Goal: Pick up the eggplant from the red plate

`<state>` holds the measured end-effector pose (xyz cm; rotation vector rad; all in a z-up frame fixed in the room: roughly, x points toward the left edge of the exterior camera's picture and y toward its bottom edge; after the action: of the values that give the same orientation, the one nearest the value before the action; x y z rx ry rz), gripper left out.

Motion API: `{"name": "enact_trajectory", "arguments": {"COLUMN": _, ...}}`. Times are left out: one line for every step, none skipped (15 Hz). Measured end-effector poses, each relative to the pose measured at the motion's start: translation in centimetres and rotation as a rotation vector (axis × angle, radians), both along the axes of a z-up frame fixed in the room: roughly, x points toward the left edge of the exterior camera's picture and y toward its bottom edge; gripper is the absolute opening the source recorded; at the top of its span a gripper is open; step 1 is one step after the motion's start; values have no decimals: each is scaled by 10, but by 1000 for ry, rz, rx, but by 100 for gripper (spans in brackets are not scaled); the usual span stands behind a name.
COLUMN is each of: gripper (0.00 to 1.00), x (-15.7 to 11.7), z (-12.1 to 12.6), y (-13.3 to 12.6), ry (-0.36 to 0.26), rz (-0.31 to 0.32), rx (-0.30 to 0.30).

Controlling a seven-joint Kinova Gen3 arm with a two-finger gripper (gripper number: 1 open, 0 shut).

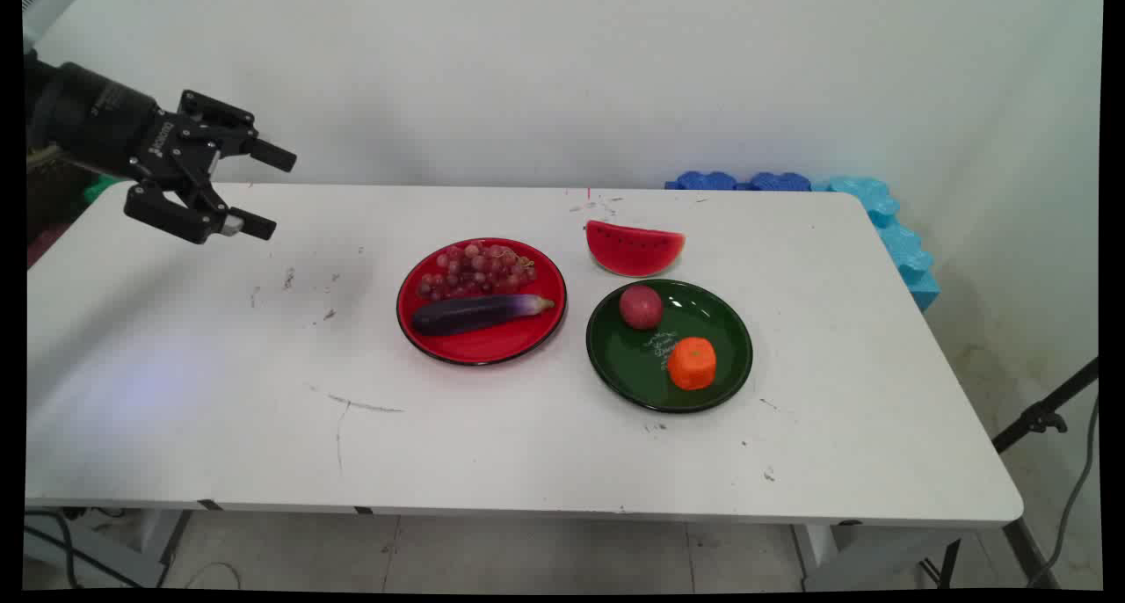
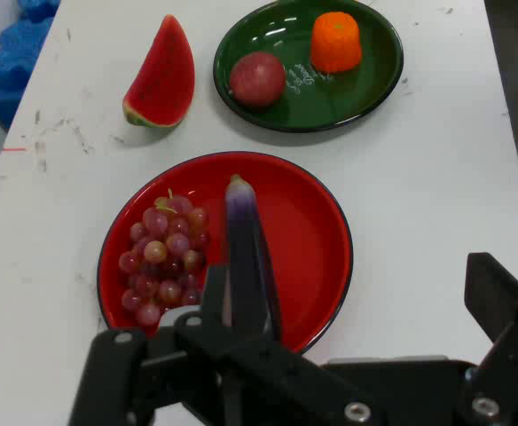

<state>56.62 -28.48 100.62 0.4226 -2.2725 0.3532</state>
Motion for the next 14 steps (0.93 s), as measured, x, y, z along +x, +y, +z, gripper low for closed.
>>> {"name": "enact_trajectory", "arguments": {"gripper": 100, "x": -1, "z": 2, "y": -1, "ry": -9, "rz": -15, "rx": -7}}
{"name": "enact_trajectory", "arguments": {"gripper": 100, "x": -3, "z": 4, "y": -2, "ry": -24, "rz": -47, "rx": -23}}
{"name": "enact_trajectory", "arguments": {"gripper": 100, "x": -5, "z": 7, "y": -4, "ry": -40, "rz": -73, "rx": -38}}
{"name": "enact_trajectory", "arguments": {"gripper": 100, "x": -7, "z": 9, "y": -6, "ry": -52, "rz": -91, "rx": -48}}
{"name": "enact_trajectory", "arguments": {"gripper": 100, "x": -11, "z": 13, "y": -10, "ry": -64, "rz": -105, "rx": -57}}
{"name": "enact_trajectory", "arguments": {"gripper": 100, "x": -17, "z": 18, "y": -14, "ry": -72, "rz": -114, "rx": -61}}
{"name": "enact_trajectory", "arguments": {"gripper": 100, "x": -22, "z": 22, "y": -18, "ry": -78, "rz": -118, "rx": -63}}
{"name": "enact_trajectory", "arguments": {"gripper": 100, "x": -27, "z": 25, "y": -21, "ry": -81, "rz": -119, "rx": -62}}
{"name": "enact_trajectory", "arguments": {"gripper": 100, "x": -33, "z": 28, "y": -26, "ry": -84, "rz": -118, "rx": -60}}
{"name": "enact_trajectory", "arguments": {"gripper": 100, "x": -39, "z": 31, "y": -30, "ry": -87, "rz": -116, "rx": -57}}
{"name": "enact_trajectory", "arguments": {"gripper": 100, "x": -46, "z": 34, "y": -36, "ry": -91, "rz": -110, "rx": -53}}
{"name": "enact_trajectory", "arguments": {"gripper": 100, "x": -52, "z": 35, "y": -40, "ry": -93, "rz": -104, "rx": -48}}
{"name": "enact_trajectory", "arguments": {"gripper": 100, "x": -60, "z": 38, "y": -47, "ry": -96, "rz": -95, "rx": -41}}
{"name": "enact_trajectory", "arguments": {"gripper": 100, "x": -66, "z": 38, "y": -52, "ry": -98, "rz": -89, "rx": -36}}
